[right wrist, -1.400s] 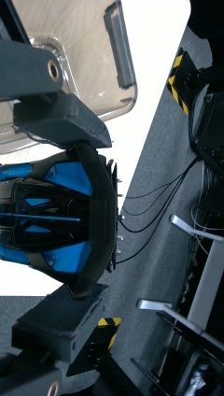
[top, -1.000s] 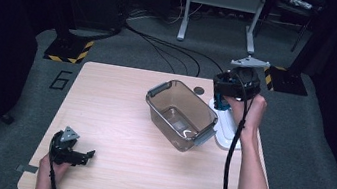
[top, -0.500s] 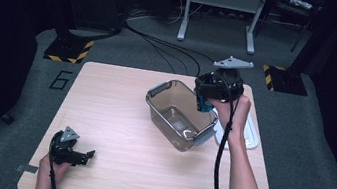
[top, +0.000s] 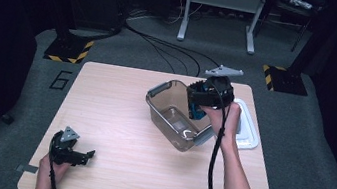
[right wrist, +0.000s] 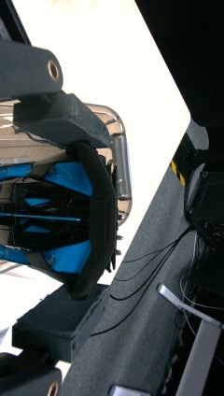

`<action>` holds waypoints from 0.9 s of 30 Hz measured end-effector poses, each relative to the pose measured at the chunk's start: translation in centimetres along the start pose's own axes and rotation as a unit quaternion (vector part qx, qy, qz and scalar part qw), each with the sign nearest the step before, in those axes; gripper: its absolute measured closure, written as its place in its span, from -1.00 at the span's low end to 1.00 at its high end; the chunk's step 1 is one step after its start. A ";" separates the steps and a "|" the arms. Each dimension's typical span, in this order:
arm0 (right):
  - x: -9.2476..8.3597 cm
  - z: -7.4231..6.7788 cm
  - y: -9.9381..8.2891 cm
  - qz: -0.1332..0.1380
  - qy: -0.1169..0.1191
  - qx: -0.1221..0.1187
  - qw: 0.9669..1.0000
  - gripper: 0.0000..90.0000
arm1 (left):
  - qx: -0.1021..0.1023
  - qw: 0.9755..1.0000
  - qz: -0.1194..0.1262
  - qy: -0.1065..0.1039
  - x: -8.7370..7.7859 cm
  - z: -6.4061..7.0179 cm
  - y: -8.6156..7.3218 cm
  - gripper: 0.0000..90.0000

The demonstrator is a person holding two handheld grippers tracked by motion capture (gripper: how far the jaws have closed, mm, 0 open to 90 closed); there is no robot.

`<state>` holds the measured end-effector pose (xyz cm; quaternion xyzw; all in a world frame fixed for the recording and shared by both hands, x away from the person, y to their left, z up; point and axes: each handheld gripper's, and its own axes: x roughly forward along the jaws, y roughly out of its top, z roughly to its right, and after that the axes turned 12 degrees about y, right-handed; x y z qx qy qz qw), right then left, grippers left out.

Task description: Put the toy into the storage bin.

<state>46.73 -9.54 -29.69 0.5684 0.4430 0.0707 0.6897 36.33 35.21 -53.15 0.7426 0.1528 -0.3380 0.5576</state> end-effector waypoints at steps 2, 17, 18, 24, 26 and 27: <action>0.1 0.0 -0.2 -0.002 0.001 -0.001 1.000 -0.46 | 0.000 1.000 0.000 0.000 0.0 0.0 0.0 -0.97; 2.0 0.5 -2.5 -0.021 0.010 0.019 1.000 -0.47 | -0.002 1.000 -0.002 -0.001 0.0 0.0 0.0 -0.97; 2.1 0.6 -2.7 -0.021 0.012 0.022 0.999 -0.47 | -0.001 1.000 0.000 -0.001 0.0 0.0 0.0 -0.97; 2.8 0.8 -3.6 -0.029 0.012 0.028 0.999 -0.47 | -0.002 1.000 -0.003 -0.002 0.0 0.0 0.0 -0.97; 3.0 0.9 -3.9 -0.031 0.011 0.031 0.999 -0.47 | -0.002 1.000 -0.001 -0.001 0.0 0.0 0.0 -0.97; 3.0 0.9 -4.0 -0.032 0.012 0.031 0.999 -0.47 | -0.002 1.000 -0.002 -0.001 0.0 0.0 0.0 -0.97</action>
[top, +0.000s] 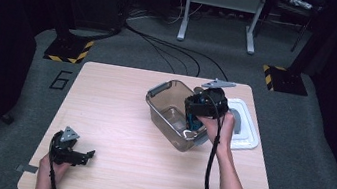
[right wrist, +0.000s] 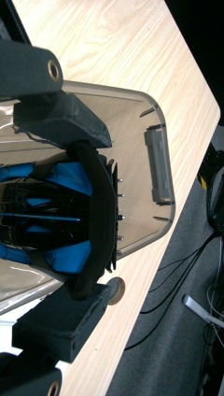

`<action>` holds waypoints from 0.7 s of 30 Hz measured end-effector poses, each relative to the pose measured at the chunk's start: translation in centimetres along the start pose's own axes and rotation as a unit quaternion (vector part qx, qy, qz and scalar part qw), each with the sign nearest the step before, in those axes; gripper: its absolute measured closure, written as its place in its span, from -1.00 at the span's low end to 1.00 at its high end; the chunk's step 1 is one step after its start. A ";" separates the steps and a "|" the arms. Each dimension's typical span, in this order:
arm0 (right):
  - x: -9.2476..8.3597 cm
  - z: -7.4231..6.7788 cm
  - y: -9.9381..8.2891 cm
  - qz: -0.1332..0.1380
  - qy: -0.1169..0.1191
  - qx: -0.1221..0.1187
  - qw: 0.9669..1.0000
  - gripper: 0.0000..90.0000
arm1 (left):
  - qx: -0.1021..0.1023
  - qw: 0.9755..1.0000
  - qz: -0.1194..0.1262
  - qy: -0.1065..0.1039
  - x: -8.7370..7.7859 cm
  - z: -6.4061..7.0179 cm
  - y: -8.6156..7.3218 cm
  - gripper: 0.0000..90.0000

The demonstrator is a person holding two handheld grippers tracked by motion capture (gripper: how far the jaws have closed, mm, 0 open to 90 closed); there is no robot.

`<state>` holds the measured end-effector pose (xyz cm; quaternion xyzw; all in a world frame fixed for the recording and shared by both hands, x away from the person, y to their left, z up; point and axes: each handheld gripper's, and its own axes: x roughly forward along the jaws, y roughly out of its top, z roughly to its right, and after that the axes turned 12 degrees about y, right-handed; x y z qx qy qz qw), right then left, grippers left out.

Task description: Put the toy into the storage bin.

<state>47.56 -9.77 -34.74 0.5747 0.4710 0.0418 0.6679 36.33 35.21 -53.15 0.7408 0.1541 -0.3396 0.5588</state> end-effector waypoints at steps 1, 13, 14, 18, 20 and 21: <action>0.1 0.1 -0.1 -0.001 0.000 -0.001 1.000 -0.47 | 0.000 1.000 -0.001 0.000 0.0 0.0 0.0 -0.97; 1.4 0.4 -1.9 -0.016 0.004 0.011 1.000 -0.47 | 0.000 1.000 0.000 0.000 0.0 0.0 0.0 -0.97; 1.5 0.4 -2.0 -0.016 0.004 0.014 1.000 -0.47 | 0.000 1.000 -0.001 0.000 0.0 0.0 0.0 -0.97; 1.7 0.5 -2.7 -0.021 0.006 0.013 1.000 -0.47 | 0.001 1.000 0.001 0.000 0.0 0.0 0.0 -0.97; 1.8 0.6 -3.1 -0.022 0.007 0.017 1.000 -0.47 | 0.000 1.000 0.000 0.000 0.0 0.0 0.0 -0.97; 1.8 0.5 -3.3 -0.023 0.007 0.023 0.999 -0.47 | 0.000 1.000 0.000 0.000 0.0 0.0 0.0 -0.97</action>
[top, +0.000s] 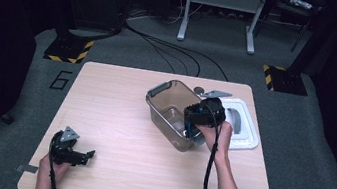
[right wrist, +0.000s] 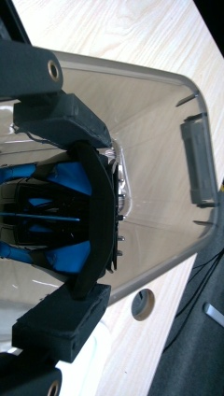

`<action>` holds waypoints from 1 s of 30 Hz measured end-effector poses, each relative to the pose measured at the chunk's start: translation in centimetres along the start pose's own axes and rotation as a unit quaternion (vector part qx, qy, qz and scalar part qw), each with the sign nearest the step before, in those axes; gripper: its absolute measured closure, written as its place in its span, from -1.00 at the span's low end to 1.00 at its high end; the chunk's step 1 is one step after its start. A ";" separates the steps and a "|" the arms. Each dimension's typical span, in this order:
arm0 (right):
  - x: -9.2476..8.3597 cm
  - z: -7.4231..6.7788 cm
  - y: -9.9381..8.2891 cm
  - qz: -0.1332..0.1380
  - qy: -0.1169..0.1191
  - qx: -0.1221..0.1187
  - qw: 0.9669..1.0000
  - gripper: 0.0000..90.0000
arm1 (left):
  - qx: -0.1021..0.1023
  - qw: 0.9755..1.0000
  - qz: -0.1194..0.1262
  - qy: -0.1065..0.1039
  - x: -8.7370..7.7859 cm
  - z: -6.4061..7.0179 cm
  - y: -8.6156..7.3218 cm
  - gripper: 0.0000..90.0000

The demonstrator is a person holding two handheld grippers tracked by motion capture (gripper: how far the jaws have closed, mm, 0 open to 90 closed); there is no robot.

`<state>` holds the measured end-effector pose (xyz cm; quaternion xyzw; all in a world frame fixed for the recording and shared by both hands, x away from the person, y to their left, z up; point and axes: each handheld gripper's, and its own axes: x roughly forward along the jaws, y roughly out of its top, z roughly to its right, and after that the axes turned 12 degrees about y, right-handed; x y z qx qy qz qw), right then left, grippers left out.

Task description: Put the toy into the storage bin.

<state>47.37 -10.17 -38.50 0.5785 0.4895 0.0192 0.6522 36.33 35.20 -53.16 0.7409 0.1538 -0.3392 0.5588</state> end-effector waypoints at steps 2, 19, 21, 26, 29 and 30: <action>0.1 0.2 -0.3 -0.002 0.001 -0.007 1.000 -0.47 | 0.000 1.000 0.000 0.000 0.0 0.0 0.0 -0.97; 0.8 0.4 -1.9 -0.009 0.005 0.011 1.000 -0.47 | 0.002 1.000 0.001 0.001 0.0 0.0 0.0 -0.97; 0.7 0.5 -2.0 -0.009 0.007 0.001 1.000 -0.47 | 0.002 1.000 0.001 0.001 0.0 0.0 0.0 -0.97; 0.7 0.2 -1.9 -0.014 0.007 0.003 1.000 -0.47 | 0.002 1.000 0.001 0.002 0.0 0.0 0.0 -0.97; 0.7 0.1 -1.9 -0.018 0.009 -0.001 1.000 -0.47 | 0.002 1.000 0.001 0.001 0.0 0.0 0.0 -0.97; 0.7 0.1 -1.9 -0.019 0.009 -0.002 1.000 -0.47 | 0.002 1.000 0.001 0.001 0.0 0.0 0.0 -0.97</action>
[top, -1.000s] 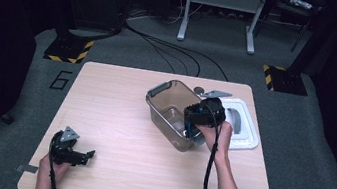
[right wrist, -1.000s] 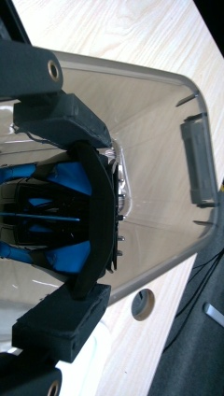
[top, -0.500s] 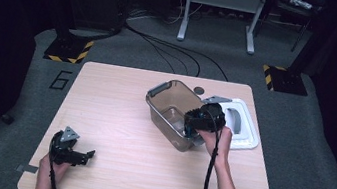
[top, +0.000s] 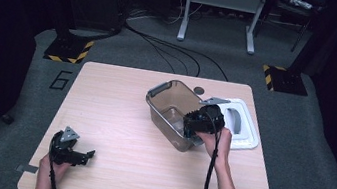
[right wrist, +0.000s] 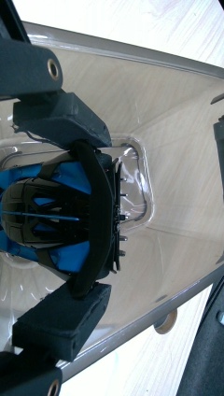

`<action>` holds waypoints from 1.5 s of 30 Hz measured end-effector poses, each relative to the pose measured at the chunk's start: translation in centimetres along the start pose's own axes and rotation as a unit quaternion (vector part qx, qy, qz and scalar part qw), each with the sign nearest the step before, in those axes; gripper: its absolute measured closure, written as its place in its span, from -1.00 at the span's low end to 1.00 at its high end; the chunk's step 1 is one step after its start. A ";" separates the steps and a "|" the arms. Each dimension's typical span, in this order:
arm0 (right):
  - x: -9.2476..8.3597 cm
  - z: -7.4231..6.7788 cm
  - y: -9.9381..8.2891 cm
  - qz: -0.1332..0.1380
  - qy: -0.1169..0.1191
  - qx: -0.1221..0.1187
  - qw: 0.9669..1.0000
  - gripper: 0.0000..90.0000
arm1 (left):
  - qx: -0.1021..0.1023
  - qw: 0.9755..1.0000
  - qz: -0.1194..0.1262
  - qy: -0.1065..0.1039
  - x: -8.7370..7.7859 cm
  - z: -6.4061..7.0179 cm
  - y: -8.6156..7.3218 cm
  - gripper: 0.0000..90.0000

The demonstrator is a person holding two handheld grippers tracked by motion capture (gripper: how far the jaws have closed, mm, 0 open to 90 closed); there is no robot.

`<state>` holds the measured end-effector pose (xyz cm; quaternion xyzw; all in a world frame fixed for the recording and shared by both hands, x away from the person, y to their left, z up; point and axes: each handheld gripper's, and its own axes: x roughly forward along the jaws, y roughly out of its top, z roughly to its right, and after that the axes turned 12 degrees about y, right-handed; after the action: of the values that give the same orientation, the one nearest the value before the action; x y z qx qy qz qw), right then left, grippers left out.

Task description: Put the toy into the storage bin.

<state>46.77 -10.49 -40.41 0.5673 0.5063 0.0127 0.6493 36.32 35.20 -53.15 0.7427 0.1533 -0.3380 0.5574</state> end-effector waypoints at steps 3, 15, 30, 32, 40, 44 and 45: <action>-0.1 -0.1 -0.1 -0.002 0.001 0.001 1.000 -0.47 | 0.000 1.000 0.000 0.000 0.0 0.0 0.0 -0.97; -0.6 -0.3 -0.3 -0.010 0.006 -0.008 1.000 -0.47 | 0.000 1.000 0.001 0.001 0.0 0.0 0.0 -0.97; -1.0 -0.4 -0.3 -0.028 0.006 -0.020 0.999 -0.47 | 0.000 1.000 0.000 0.000 0.0 0.0 0.0 -0.97; -1.1 -0.5 -0.2 -0.034 0.004 -0.022 0.999 -0.47 | 0.000 1.000 0.000 0.000 0.0 0.0 0.0 -0.97; -1.4 -0.7 -0.1 -0.054 -0.001 -0.017 0.998 -0.48 | 0.000 1.000 0.001 0.001 0.0 0.0 0.0 -0.97; -1.7 -0.6 -0.1 -0.064 -0.003 -0.010 0.998 -0.48 | 0.000 1.000 0.001 0.001 0.0 0.0 0.0 -0.97; -1.8 -0.6 -0.1 -0.066 -0.003 -0.007 0.998 -0.48 | 0.001 1.000 0.001 0.001 0.0 0.0 0.0 -0.97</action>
<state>45.45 -11.14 -39.27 0.5280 0.5405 -0.0284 0.6544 36.31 35.19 -53.15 0.7433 0.1531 -0.3371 0.5571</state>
